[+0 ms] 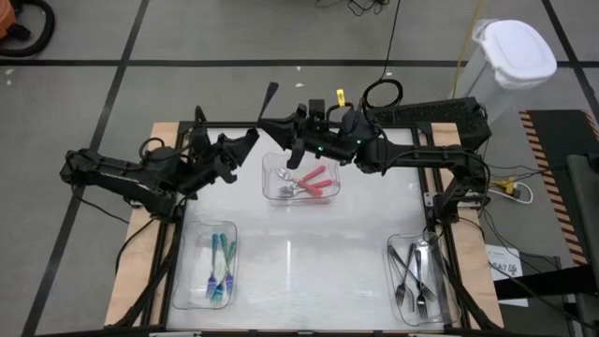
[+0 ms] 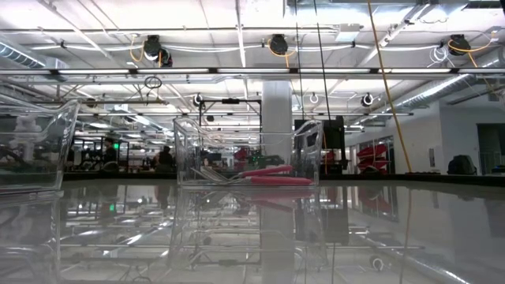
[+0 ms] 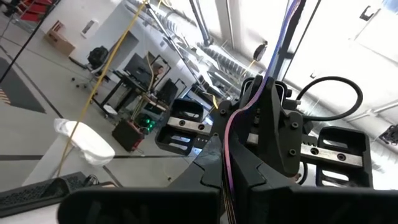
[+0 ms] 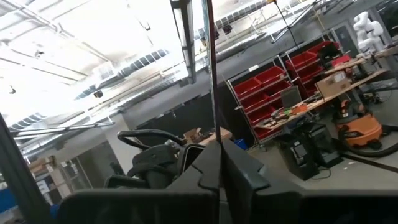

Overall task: Sort silverware by color (type)
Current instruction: Put the blue fork into the left transparent bin

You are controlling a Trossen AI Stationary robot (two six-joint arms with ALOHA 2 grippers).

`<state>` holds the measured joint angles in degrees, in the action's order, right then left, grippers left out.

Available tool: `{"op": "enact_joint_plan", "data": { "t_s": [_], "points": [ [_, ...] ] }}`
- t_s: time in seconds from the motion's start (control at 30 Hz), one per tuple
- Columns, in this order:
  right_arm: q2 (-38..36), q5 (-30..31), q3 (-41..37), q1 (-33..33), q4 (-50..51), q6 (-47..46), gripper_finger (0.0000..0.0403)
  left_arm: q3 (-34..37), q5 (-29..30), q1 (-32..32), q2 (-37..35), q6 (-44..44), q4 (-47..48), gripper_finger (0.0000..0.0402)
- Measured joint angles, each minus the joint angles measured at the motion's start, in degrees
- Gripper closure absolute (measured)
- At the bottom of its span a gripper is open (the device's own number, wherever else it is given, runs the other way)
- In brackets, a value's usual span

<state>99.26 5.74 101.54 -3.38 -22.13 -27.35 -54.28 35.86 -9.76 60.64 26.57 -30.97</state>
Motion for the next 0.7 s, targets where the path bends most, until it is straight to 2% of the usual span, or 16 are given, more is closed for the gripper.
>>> {"op": "enact_joint_plan", "data": {
  "t_s": [0.23, 0.53, 0.7],
  "points": [
    [0.00, -0.02, 0.00, 0.00, 0.00, -0.21, 0.0392, 0.00, 0.00, 0.00, -0.04, -0.02, 0.32, 0.0401],
    [-0.02, -0.07, 0.07, 0.09, -2.13, -0.11, 0.0315, 0.00, -0.22, -0.13, 0.04, -0.04, 0.61, 0.0401],
    [-0.02, -0.07, 0.07, 0.09, -2.23, -0.10, 0.0327, 0.00, -0.22, -0.13, 0.04, -0.02, 0.51, 0.0401]
  ]
}}
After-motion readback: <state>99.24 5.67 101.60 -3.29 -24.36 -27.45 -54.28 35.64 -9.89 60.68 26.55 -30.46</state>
